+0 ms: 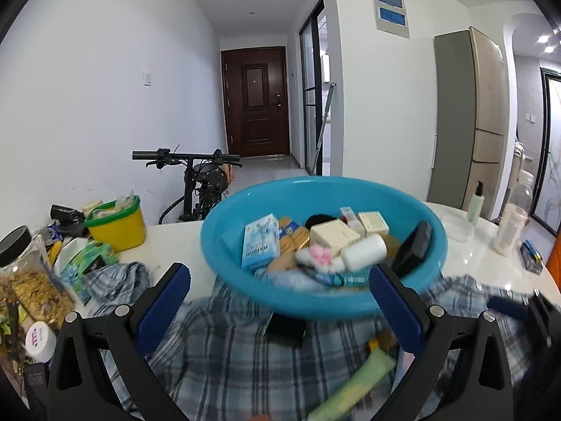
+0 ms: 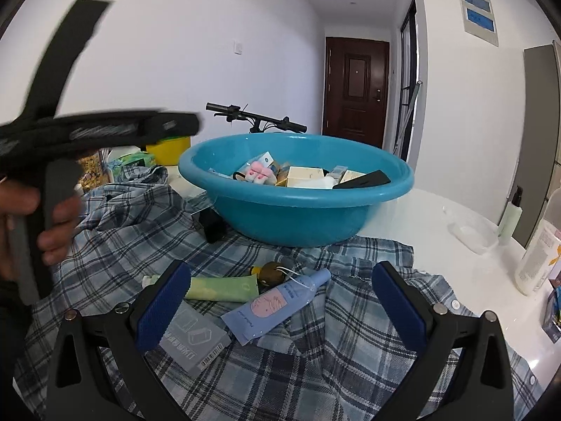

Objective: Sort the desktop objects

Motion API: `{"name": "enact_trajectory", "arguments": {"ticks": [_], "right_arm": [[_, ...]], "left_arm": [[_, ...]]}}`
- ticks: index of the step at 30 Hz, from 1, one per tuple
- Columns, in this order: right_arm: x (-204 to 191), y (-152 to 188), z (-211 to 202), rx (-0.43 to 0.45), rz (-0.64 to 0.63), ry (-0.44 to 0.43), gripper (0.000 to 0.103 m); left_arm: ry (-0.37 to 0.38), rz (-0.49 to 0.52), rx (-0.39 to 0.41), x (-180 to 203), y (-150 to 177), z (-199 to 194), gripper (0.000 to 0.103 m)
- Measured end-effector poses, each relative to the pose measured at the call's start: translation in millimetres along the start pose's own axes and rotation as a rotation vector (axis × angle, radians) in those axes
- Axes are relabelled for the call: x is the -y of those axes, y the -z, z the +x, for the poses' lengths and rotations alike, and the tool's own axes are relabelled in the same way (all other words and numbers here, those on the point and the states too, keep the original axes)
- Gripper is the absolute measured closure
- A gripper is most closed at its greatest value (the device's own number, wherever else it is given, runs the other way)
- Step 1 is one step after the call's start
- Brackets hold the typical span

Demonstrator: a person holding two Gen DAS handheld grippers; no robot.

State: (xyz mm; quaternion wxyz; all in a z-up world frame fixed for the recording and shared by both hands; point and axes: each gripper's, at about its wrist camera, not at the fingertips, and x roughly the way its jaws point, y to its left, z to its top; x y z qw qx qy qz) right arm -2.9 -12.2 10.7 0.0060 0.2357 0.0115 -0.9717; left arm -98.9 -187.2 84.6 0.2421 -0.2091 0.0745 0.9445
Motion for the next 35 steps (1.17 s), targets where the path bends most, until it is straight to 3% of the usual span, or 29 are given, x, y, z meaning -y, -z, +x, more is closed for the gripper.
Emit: {"name": "enact_trajectory", "arguments": {"ticks": [11,15,17,19,26,35], "right_arm": [[7.6,-1.4,-3.8,0.010,0.041,-0.005,0.000],[7.4,-1.6,-1.4,-0.004,0.044,-0.007,0.000],[7.0,-1.6,-0.5,-0.011,0.043,-0.007,0.000],[7.5,-1.6,-0.7,-0.009,0.045,-0.005,0.000],[8.1,-1.4,1.8,-0.021,0.047,-0.003,0.000],[8.9,-1.1,5.2,-0.039,0.051,-0.004,0.000]], "left_arm": [[-0.008,0.008,-0.060,-8.8,63.5,-30.2,0.000],[0.026,-0.027,-0.069,-8.3,76.5,-26.8,0.000],[0.049,-0.047,-0.111,-7.5,84.6,-17.5,0.000],[0.010,-0.028,-0.143,-4.0,86.1,-12.0,0.000],[0.021,-0.068,-0.132,-11.3,87.2,-13.3,0.000],[0.011,-0.049,-0.100,-8.5,86.3,-18.9,0.000]]}}
